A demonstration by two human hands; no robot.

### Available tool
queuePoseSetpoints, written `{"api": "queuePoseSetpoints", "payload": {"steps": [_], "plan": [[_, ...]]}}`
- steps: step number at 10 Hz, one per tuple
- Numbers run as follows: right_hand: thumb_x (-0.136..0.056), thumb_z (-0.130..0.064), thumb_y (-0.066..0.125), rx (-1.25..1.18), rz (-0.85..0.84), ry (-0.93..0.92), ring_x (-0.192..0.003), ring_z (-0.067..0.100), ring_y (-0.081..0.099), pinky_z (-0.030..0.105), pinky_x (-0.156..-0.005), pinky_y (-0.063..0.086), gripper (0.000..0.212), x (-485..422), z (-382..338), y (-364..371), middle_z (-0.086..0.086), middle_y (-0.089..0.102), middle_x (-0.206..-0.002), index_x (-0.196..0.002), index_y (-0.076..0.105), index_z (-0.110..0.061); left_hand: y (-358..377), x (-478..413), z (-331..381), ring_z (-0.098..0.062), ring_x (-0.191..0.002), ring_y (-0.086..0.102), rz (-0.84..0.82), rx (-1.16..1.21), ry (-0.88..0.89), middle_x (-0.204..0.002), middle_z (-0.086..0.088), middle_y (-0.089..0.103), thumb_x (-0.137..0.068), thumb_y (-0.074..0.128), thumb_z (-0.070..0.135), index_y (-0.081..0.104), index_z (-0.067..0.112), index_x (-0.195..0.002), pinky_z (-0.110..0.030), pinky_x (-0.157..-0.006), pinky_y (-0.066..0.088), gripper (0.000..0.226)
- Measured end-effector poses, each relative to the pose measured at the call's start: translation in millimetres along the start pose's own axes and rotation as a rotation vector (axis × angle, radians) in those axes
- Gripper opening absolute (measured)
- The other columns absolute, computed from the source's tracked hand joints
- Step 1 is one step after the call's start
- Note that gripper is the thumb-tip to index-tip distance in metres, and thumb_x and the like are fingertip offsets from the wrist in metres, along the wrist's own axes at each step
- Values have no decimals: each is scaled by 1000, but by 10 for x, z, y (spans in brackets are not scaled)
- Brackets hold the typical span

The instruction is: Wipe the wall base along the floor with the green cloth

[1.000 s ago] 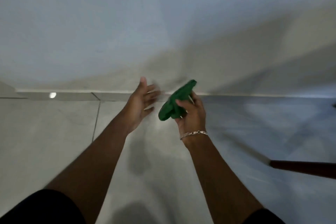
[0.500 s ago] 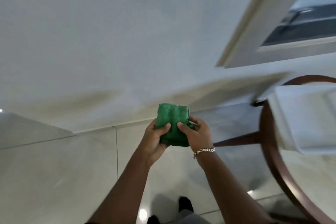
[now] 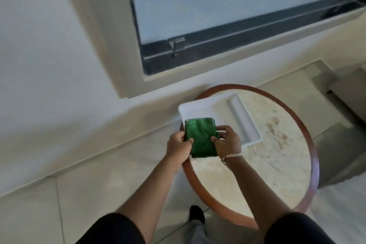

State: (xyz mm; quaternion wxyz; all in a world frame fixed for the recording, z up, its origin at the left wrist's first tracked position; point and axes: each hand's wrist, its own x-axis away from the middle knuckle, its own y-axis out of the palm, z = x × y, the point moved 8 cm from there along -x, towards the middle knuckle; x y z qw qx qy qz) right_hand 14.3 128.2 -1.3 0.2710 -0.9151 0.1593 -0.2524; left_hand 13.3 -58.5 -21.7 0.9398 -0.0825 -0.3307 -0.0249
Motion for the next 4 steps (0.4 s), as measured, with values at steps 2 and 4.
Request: {"api": "queuePoseSetpoints", "payload": {"steps": [2, 4], "plan": [[-83, -3, 59, 123, -106, -1, -108, 31, 61, 35, -87, 51, 54, -914, 331, 47, 15, 68, -116, -133, 47, -18, 709, -606, 4, -26, -98, 66, -16, -89, -99, -105, -9, 70, -82, 62, 6, 63, 13, -109, -44, -90, 57, 28], [-75, -2, 53, 300, -69, -48, -108, 30, 62, 44, -94, 52, 70, -1121, 463, 23, 8, 66, -122, -140, 41, -27, 746, -604, 80, -27, -129, 52, -30, -271, -73, -146, -8, 50, -90, 61, 18, 37, 13, -148, -32, -96, 44, 63]]}}
